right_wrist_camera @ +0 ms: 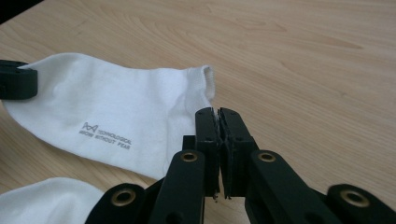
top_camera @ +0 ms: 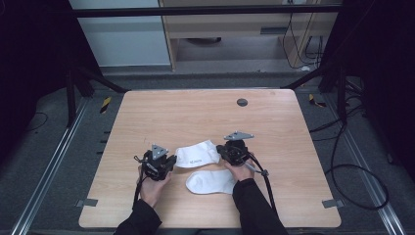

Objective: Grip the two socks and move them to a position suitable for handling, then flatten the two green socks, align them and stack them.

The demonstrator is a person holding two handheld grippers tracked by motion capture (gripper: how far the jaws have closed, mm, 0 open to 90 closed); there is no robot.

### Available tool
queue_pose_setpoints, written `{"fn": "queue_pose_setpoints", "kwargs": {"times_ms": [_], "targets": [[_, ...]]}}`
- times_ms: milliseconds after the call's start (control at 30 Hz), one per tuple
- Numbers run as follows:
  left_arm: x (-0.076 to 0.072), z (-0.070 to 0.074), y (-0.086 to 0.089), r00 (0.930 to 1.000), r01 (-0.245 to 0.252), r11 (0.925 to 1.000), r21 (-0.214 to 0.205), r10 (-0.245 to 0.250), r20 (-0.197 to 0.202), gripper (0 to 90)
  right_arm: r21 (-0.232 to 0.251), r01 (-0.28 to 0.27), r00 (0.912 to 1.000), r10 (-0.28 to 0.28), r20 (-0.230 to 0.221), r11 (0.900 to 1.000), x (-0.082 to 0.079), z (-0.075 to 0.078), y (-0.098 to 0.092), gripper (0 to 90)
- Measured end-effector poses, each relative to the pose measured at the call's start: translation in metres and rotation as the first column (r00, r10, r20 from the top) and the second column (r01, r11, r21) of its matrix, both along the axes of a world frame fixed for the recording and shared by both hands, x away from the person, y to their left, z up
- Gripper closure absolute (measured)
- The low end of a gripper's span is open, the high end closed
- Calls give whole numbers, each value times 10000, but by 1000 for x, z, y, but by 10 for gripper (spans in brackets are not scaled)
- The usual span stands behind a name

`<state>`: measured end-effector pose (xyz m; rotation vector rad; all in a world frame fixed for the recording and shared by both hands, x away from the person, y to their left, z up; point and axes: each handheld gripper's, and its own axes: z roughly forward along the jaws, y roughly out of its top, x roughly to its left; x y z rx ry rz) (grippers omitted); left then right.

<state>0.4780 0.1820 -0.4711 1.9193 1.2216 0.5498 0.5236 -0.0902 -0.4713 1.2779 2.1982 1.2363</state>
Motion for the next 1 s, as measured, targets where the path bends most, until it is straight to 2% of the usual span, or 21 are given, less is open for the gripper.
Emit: {"fn": "queue_pose_setpoints", "kwargs": {"times_ms": [100, 200, 500, 700, 800, 1000], "targets": [[-1, 6, -4, 9996, 122, 9999, 49, -123, 257, 883, 99, 41, 9999, -42, 144, 9999, -1, 7, -6, 871], [-3, 13, -6, 9990, 189, 9998, -79, -185, 396, 882, 210, 75, 9998, -79, 195, 9998, -3, 11, -10, 871], [-13, 25, -14, 9961, 657, 9977, -162, -646, 595, 882, 260, -105, 9985, 91, 531, 9996, -14, 25, -22, 871], [-23, 33, -23, 9931, 937, 9955, -143, -925, 728, 881, 261, -208, 9982, 193, 572, 9994, -25, 31, -31, 871], [-28, 35, -28, 9912, 1046, 9945, 6, -1043, 813, 881, 253, -223, 9973, 205, 704, 9994, -31, 34, -37, 871], [-35, 36, -36, 9884, 1241, 9922, 66, -1242, 878, 880, 241, -237, 9961, 216, 859, 9994, -47, 38, -51, 870]]}}
